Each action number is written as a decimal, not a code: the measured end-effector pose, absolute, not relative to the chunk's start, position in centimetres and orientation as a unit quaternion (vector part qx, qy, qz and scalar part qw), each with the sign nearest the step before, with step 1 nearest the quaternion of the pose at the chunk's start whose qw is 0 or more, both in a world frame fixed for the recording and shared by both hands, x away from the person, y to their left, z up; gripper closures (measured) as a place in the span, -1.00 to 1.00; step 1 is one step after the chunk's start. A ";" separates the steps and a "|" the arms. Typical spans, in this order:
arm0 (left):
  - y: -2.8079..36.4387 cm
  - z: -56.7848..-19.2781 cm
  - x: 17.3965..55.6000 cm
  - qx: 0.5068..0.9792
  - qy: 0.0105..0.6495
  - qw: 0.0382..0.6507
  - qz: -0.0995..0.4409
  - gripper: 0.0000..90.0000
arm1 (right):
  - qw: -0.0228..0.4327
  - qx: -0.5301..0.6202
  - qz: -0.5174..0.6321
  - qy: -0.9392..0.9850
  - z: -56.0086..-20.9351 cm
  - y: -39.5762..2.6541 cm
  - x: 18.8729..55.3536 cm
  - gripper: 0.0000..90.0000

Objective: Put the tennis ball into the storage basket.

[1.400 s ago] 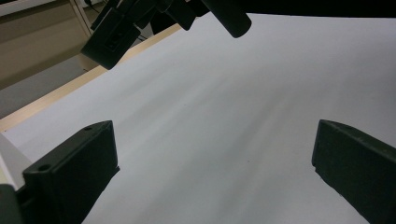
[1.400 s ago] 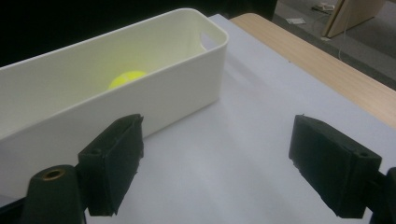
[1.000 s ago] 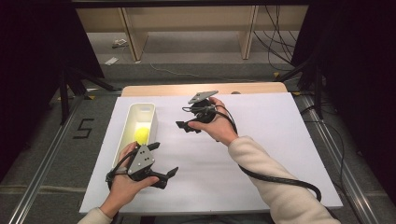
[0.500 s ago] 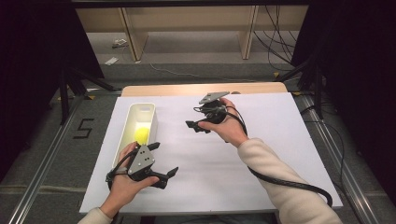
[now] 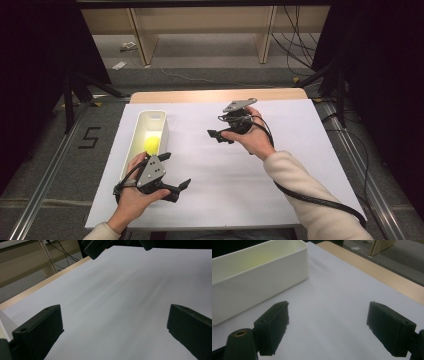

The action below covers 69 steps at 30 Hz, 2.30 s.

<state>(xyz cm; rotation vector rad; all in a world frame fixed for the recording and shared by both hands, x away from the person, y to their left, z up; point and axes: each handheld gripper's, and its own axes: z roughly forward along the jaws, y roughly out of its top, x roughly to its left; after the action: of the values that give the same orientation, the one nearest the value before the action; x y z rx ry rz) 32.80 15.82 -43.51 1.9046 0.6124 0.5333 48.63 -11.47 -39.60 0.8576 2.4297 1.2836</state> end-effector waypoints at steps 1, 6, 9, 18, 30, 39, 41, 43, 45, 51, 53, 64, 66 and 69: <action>15.8 -43.5 32.8 0.791 0.254 0.510 0.221 -1.00 | 0.132 0.296 0.443 0.836 -39.6 -11.7 48.6 -0.59; 15.7 -43.6 32.7 0.791 0.255 0.515 0.211 -1.00 | 0.136 0.299 0.441 0.835 -39.9 -12.5 48.4 -0.59; 15.8 -43.5 32.8 0.791 0.253 0.509 0.224 -1.00 | 0.135 0.304 0.441 0.833 -40.0 -13.0 48.3 -0.59; 15.9 -43.4 32.9 0.790 0.254 0.504 0.238 -1.00 | 0.136 0.315 0.443 0.828 -40.2 -14.5 47.9 -0.59; 15.9 -43.4 32.9 0.789 0.256 0.505 0.237 -1.00 | 0.140 0.329 0.442 0.823 -40.4 -16.7 47.2 -0.59; 15.9 -43.4 32.9 0.790 0.255 0.504 0.239 -1.00 | 0.146 0.337 0.443 0.818 -40.6 -18.5 46.5 -0.59; 15.9 -43.4 32.9 0.790 0.255 0.504 0.239 -1.00 | 0.146 0.339 0.442 0.818 -40.7 -18.9 46.3 -0.59; 15.9 -43.4 32.9 0.790 0.255 0.504 0.239 -1.00 | 0.146 0.341 0.441 0.817 -40.8 -19.3 46.1 -0.59; 15.9 -43.4 32.9 0.790 0.254 0.504 0.240 -1.00 | 0.148 0.344 0.440 0.816 -40.8 -19.8 46.0 -0.59; 15.9 -43.4 32.9 0.790 0.255 0.504 0.239 -1.00 | 0.149 0.355 0.440 0.812 -41.1 -21.3 45.3 -0.60; 15.8 -43.4 32.9 0.790 0.255 0.504 0.239 -1.00 | 0.149 0.357 0.438 0.811 -41.2 -21.7 45.1 -0.60; 15.8 -43.4 32.9 0.790 0.255 0.504 0.238 -1.00 | 0.154 0.376 0.431 0.806 -42.1 -24.7 43.8 -0.60; 15.8 -43.5 32.9 0.790 0.255 0.503 0.238 -1.00 | 0.154 0.381 0.429 0.804 -42.3 -25.3 43.5 -0.60; 15.8 -43.5 32.9 0.791 0.255 0.503 0.238 -1.00 | 0.156 0.388 0.429 0.801 -42.5 -26.2 43.2 -0.60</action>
<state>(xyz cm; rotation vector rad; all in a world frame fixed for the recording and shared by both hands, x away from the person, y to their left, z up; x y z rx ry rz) 32.93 15.78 -43.46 1.9101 0.6163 0.5742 43.18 -26.17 -42.46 1.1102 2.2938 1.2273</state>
